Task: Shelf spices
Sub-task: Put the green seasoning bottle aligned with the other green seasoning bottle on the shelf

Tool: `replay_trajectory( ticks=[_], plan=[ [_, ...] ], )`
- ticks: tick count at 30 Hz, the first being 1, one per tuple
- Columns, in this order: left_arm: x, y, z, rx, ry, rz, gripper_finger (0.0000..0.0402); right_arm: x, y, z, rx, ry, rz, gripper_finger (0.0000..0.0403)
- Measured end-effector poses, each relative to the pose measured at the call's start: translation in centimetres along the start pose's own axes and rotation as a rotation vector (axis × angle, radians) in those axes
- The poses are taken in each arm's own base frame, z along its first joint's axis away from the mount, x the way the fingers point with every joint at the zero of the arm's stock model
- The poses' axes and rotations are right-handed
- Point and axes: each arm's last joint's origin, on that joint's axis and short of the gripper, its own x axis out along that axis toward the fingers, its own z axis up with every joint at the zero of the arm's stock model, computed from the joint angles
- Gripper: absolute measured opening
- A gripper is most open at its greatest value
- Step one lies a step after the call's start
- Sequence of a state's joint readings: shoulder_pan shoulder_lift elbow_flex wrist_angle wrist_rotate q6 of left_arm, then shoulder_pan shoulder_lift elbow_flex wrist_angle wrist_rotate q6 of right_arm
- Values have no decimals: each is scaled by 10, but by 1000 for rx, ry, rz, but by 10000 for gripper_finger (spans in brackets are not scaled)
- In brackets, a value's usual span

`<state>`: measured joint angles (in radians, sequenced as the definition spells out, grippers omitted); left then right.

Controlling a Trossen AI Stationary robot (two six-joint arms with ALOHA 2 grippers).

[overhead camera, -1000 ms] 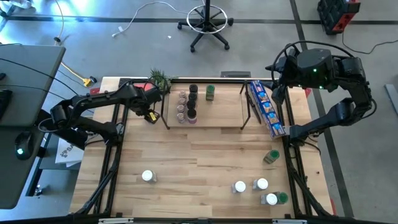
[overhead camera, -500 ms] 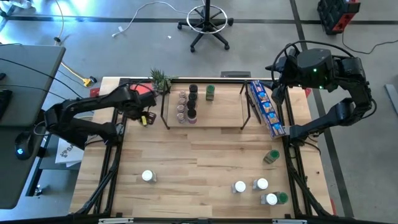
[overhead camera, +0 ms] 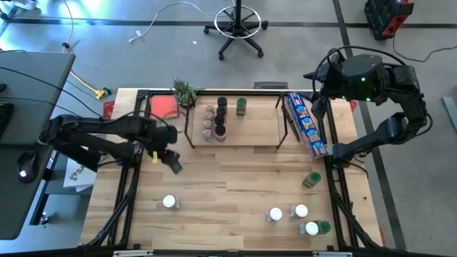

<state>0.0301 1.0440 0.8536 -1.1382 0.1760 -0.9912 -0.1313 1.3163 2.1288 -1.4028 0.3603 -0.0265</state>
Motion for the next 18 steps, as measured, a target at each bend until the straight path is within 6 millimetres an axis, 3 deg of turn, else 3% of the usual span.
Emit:
replay_trajectory(
  ticks=[11,18],
  plan=[
    [55,-57,-10,220,-12,25,161,0,0,2,9,-23,6,268],
    [68,-89,-8,205,-141,103,152,0,1,5,26,-46,22,268]
  ],
)
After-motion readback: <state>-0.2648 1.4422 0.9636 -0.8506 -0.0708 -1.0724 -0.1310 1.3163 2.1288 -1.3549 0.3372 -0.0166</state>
